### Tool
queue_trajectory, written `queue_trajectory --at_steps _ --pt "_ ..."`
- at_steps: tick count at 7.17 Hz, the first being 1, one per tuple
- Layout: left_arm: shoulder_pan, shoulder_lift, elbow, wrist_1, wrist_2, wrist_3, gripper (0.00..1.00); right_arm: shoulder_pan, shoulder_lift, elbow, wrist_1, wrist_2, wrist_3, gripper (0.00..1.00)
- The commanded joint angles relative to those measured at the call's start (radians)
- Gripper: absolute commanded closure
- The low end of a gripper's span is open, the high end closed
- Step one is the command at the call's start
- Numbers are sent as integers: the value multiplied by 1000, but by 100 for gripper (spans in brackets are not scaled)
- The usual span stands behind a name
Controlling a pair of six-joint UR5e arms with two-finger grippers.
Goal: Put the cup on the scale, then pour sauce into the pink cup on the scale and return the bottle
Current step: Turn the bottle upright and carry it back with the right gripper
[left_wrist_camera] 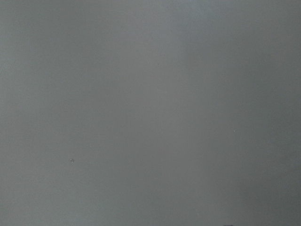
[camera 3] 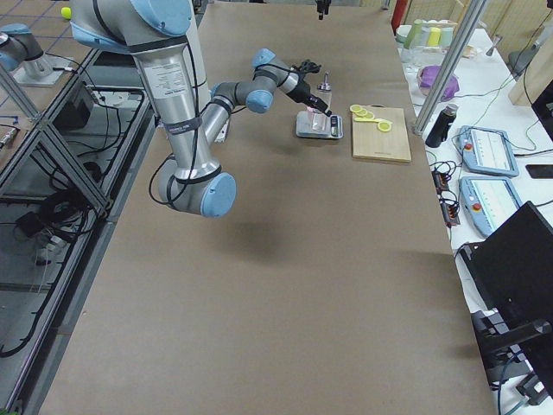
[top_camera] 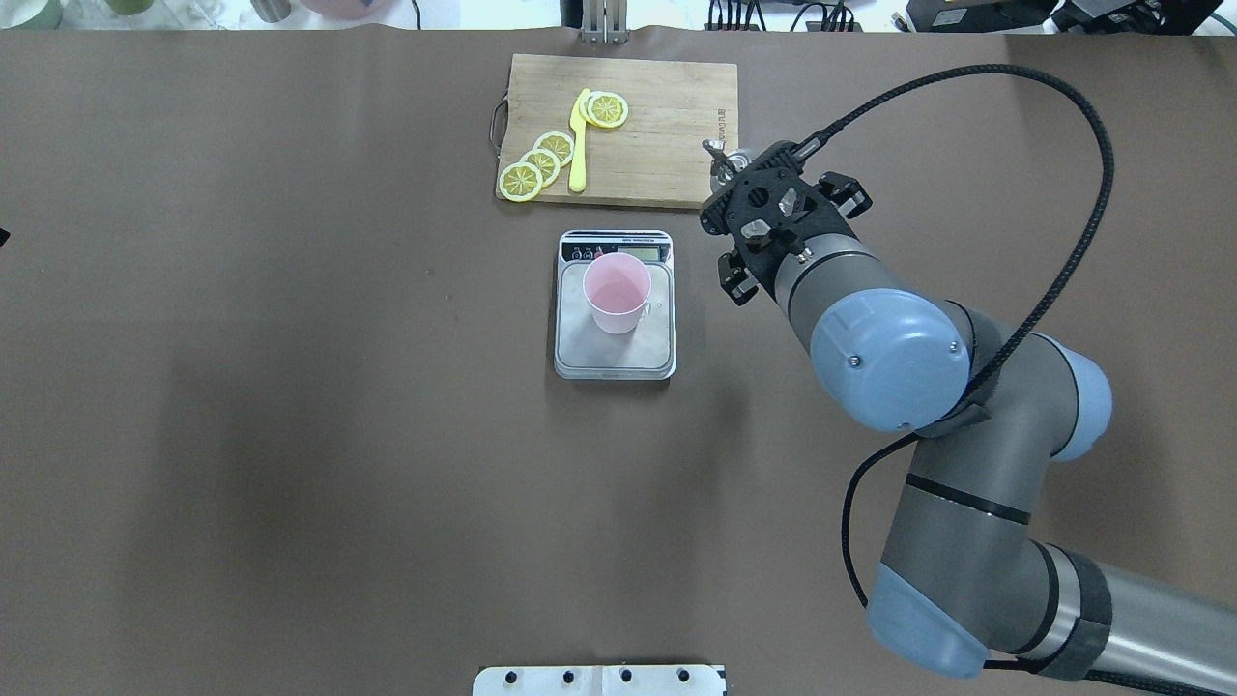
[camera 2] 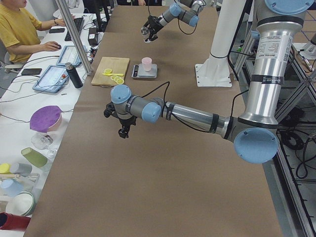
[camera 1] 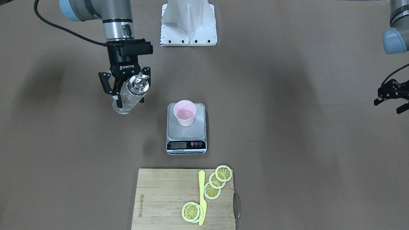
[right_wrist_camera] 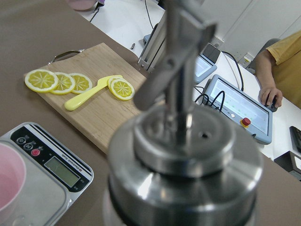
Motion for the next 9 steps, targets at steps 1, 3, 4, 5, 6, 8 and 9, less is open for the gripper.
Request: queue_trajectory --at_steps 1,3,4,5,6,8,9 --pt "-31 -5 104 -114 0 81 17 46 -127 0 200 98 97 87" --pt "-46 -3 104 -113 1 123 17 77 -145 -4 234 115 121 87" --pt "-68 -3 101 -105 -6 129 17 89 -180 -7 289 126 144 87" --pt "-71 1 98 -105 -9 129 17 107 -202 -21 355 133 161 87" --pt "-71 7 89 -105 -11 131 17 113 -207 -24 374 135 204 87" --pt "-72 10 79 -105 -9 131 17 110 -253 -100 520 135 249 88" --pt "-72 10 75 -105 -9 129 17 109 -265 -219 702 136 250 88"
